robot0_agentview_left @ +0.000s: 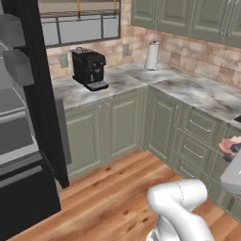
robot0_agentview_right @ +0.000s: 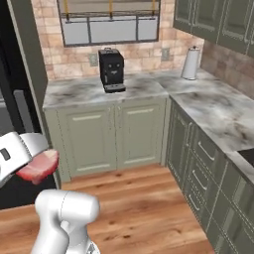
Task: Retrieve the steak from the fridge and place it on the saucepan with marinade on the stove.
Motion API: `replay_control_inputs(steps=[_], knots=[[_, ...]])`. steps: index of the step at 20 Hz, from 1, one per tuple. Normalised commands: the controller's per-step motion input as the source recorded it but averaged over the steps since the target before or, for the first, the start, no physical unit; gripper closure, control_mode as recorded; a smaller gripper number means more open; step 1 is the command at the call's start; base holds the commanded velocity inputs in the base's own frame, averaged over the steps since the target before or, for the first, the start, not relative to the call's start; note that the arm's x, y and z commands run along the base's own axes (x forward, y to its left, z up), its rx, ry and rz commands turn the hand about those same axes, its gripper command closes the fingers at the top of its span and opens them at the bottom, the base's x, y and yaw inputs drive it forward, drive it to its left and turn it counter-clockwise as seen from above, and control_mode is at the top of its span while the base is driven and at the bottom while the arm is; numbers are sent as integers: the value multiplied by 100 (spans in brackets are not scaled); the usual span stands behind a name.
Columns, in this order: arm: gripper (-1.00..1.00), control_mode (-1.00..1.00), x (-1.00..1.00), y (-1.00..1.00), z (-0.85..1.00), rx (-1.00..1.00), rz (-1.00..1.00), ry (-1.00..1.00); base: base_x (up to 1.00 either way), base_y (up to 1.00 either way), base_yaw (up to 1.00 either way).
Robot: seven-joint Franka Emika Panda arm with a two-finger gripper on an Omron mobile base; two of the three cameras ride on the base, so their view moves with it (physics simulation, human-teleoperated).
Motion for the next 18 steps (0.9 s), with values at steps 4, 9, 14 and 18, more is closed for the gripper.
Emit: replay_control_inputs(steps=[4,9,14,18], knots=[[100,100,0,0,0,0,0,0,-14,-71,-27],[100,100,0,0,0,0,0,0,-12,-67,-28],[100,100,0,0,0,0,0,0,-8,-65,-28],[100,100,0,0,0,0,0,0,-7,-64,-28]])
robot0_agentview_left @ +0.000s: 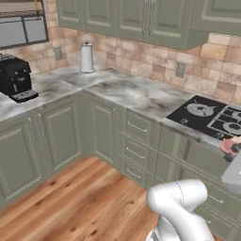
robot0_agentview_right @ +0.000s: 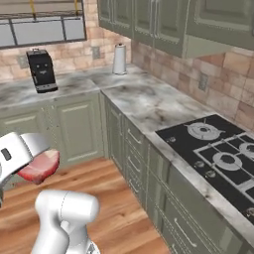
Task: Retrieve the steak from the fridge and place it on the saucepan with marinade on the stove.
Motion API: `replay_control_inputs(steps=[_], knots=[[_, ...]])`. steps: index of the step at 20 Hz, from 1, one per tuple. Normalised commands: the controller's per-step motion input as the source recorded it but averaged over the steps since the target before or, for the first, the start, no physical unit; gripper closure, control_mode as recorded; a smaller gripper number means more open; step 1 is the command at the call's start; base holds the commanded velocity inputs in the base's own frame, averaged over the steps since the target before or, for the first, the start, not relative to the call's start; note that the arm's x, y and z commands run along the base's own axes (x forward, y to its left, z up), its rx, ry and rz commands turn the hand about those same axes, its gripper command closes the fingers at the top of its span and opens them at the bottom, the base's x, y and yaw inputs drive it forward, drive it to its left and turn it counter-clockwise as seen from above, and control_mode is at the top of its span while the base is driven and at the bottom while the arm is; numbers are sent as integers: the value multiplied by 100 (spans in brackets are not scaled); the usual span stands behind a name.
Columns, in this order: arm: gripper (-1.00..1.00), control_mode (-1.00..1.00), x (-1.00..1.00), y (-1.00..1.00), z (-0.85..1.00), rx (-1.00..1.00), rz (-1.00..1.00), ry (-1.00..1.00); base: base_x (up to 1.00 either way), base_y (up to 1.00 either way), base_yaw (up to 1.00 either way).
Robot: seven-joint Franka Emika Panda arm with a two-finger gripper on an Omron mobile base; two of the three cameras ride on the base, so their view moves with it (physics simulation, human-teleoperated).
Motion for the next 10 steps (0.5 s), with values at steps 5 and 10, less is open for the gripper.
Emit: replay_control_inputs(steps=[5,10], knots=[[100,100,0,0,0,0,0,0,-6,-63,-29],[100,100,0,0,0,0,0,0,-5,-59,-29]])
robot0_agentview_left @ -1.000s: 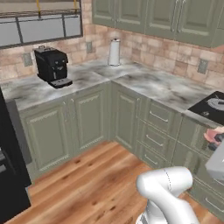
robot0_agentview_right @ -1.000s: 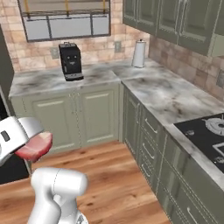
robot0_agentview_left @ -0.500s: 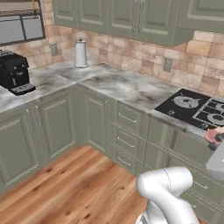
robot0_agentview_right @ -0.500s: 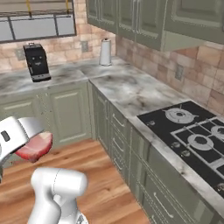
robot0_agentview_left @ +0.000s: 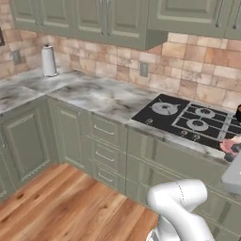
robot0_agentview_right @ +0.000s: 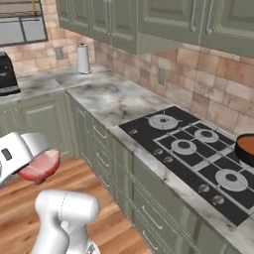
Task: Retrieve the steak from the fridge and place it on the saucepan with marinade on the stove.
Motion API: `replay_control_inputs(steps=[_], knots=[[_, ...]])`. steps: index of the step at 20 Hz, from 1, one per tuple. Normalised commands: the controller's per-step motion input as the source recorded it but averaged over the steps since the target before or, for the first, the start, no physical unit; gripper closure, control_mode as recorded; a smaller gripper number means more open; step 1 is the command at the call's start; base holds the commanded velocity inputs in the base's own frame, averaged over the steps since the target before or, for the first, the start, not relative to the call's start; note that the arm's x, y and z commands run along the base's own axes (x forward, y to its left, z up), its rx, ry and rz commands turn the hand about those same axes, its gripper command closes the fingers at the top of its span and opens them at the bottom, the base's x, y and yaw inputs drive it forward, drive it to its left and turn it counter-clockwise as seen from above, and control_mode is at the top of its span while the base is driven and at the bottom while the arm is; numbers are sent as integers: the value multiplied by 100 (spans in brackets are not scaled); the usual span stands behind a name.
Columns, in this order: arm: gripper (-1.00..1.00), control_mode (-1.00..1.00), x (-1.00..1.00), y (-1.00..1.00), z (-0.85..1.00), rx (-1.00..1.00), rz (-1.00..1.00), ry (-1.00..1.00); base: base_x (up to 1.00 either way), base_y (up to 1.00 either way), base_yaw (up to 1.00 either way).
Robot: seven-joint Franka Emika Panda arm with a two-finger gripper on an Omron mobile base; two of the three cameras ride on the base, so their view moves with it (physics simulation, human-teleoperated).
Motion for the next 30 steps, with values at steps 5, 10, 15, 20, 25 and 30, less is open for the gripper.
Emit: replay_control_inputs(steps=[5,10,15,20,25,30], knots=[[100,100,0,0,0,0,0,0,0,-52,-31],[100,100,0,0,0,0,0,0,0,-45,-32],[100,100,0,0,0,0,0,0,0,-38,-35],[100,100,0,0,0,0,0,0,0,-29,-36],[100,100,0,0,0,0,0,0,0,-22,-36],[100,100,0,0,0,0,0,0,0,-19,-35]])
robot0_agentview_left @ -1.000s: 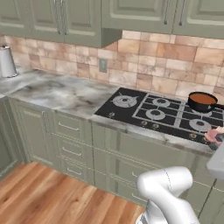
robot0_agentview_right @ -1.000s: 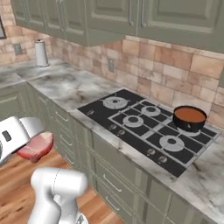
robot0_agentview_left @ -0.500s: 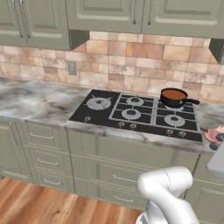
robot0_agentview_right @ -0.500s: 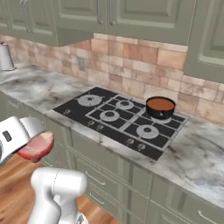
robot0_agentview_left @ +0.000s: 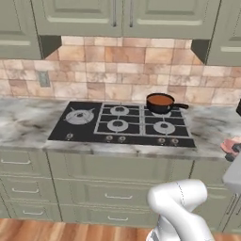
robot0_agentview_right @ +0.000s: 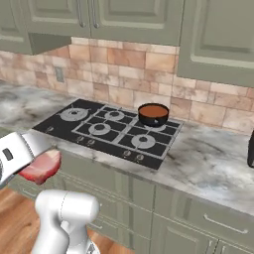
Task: Retrieve the steak from the fridge and place it on the saucepan with marinade on the stove.
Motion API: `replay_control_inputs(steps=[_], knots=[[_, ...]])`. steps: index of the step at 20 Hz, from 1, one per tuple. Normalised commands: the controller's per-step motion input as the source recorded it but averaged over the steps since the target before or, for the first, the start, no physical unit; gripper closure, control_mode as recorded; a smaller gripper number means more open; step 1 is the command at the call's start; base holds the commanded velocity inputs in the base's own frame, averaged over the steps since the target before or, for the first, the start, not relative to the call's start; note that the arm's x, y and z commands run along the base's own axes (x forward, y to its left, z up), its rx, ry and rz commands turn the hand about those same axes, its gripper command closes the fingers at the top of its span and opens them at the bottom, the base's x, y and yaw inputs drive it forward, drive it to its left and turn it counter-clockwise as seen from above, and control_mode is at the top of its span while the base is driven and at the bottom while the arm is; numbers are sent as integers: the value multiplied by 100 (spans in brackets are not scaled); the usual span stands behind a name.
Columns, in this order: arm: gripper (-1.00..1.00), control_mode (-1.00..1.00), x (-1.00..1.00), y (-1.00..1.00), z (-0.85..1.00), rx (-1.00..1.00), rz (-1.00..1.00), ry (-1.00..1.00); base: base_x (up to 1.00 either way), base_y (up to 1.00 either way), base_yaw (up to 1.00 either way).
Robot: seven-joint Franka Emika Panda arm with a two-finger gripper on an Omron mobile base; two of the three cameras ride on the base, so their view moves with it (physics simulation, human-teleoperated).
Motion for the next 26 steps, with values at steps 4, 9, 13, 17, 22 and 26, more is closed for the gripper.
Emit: replay_control_inputs(steps=[4,9,13,17,22,26], knots=[[100,100,0,0,0,0,0,0,9,-6,-35],[100,100,0,0,0,0,0,0,30,0,-34],[100,100,0,0,0,0,0,0,39,1,-33],[100,100,0,0,0,0,0,0,47,11,-32],[100,100,0,0,0,0,0,0,48,30,-28],[100,100,0,0,0,0,0,0,38,57,-20]])
